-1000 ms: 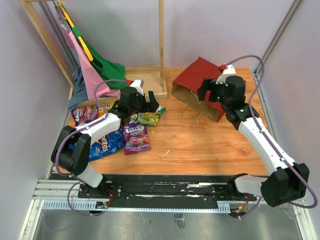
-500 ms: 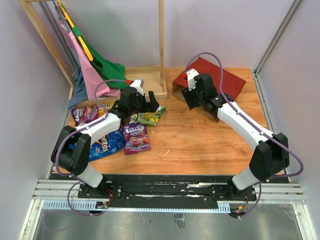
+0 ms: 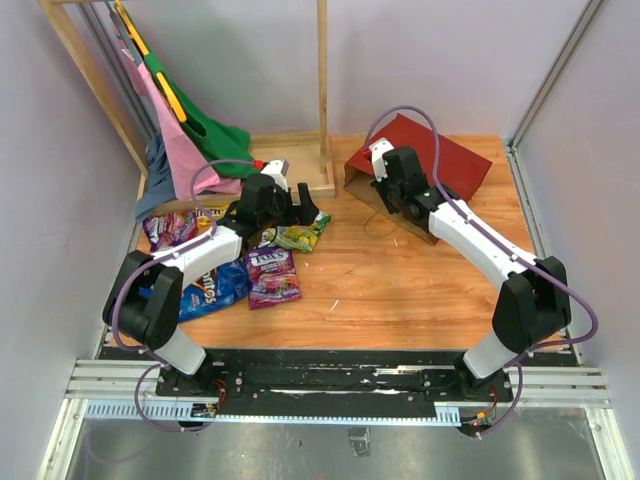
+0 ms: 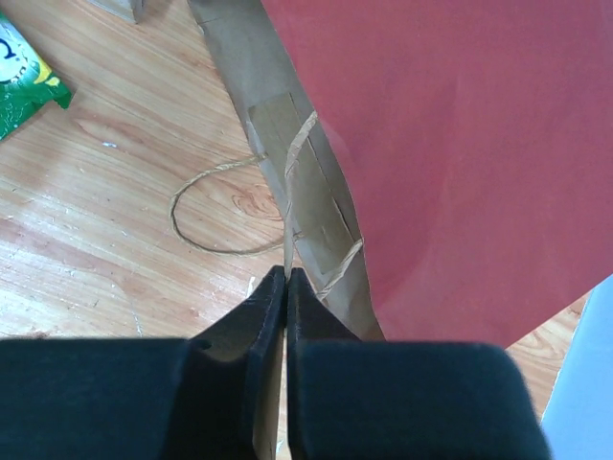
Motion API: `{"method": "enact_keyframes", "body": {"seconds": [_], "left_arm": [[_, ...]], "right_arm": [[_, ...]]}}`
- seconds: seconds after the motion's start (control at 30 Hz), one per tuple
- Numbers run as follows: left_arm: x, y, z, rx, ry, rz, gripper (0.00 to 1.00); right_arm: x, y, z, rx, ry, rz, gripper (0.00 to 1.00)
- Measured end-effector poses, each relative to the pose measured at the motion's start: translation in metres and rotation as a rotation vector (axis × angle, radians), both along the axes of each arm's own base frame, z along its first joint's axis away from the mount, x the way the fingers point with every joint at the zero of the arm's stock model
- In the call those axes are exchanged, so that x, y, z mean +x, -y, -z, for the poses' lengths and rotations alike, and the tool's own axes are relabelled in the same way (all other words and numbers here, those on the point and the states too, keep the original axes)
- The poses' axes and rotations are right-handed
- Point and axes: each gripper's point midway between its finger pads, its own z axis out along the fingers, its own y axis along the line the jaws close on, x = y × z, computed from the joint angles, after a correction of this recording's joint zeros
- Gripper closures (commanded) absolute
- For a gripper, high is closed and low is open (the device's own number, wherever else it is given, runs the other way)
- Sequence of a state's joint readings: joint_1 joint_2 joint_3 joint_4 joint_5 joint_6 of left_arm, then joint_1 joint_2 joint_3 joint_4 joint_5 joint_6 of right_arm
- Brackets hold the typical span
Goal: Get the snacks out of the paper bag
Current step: Adjust the paper bag at the center of the board, then take out the snack from the paper bag.
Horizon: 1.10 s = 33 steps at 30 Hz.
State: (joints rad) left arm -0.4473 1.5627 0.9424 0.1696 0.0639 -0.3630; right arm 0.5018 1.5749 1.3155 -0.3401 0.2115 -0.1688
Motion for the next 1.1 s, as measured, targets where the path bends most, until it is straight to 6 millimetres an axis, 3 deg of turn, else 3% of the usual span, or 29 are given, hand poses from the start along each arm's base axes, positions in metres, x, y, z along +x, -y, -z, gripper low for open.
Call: {"method": "enact_keyframes", "body": {"seconds": [0.17,0.33,0.57,1.1], "left_arm": [[0.0,0.0,0.0,0.002,0.001,-0.002,0.0],[0.0,0.0,0.0,0.001,0.001,0.001,0.0],[-0.001,0.005,-0.003,-0.024,0.012,0.025,0.01],[-0.007,0.013,-0.019,-0.094,0.044,0.054,0.03]], "right_arm": [[0.003,-0.002,-0.007,0.007,0.015,0.001,0.99],[0.008,-0.008,-0.028,0.044,0.055,-0.015,0.99],[-0.003,-0.02,-0.057,0.146,0.093,-0.064,0.99],[-0.016,-0.039,-0.087,0.233,0.123,-0.125,0.99]]}}
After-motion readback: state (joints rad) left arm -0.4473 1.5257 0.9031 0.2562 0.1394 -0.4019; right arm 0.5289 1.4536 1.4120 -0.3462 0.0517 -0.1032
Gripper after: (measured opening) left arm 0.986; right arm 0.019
